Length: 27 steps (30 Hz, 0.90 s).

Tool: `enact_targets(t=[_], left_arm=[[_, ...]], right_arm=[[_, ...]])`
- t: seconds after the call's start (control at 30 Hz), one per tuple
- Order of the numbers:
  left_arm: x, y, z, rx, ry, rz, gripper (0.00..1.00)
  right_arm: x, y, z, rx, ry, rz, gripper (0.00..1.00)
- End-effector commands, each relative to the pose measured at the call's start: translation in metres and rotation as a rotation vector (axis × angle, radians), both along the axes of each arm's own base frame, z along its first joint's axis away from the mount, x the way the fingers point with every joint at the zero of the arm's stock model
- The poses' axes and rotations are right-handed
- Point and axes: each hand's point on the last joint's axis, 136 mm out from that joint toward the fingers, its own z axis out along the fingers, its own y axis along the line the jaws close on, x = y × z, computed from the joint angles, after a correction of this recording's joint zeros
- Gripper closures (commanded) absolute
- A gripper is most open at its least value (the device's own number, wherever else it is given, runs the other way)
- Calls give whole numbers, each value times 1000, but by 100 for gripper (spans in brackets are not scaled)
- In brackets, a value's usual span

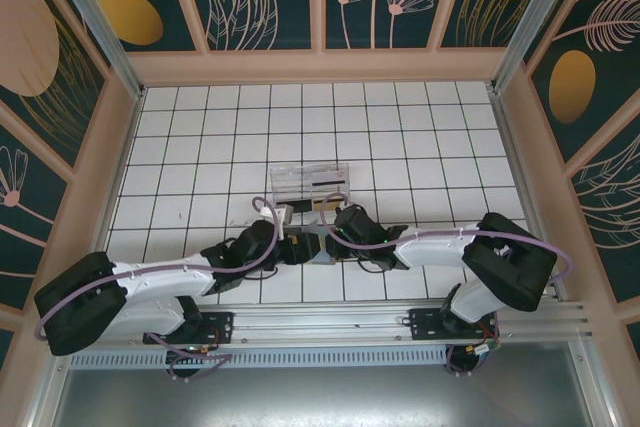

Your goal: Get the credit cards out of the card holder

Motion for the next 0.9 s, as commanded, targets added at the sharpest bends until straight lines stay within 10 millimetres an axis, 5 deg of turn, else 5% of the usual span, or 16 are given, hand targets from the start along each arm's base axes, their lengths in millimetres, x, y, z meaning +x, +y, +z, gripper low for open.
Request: enact_targets(t=[0.0,0.27,0.47,0.77,0.87], left_arm=[[3,-14,14,-48,-30,-40,29],[16,34,-3,141,-47,141,33],[22,82,-24,292,-29,264,59],[20,82,-43,312,-26,230,99],[16,81,-53,305,-6,214,100]], right_arm=[[3,0,10,26,-24,-33,73],[9,-9,43,104,-97,-97,72],[8,25,75,239,-59,-38,70],[-2,81,68,359,120,43,76],[-3,87,54,344,168,34,79]])
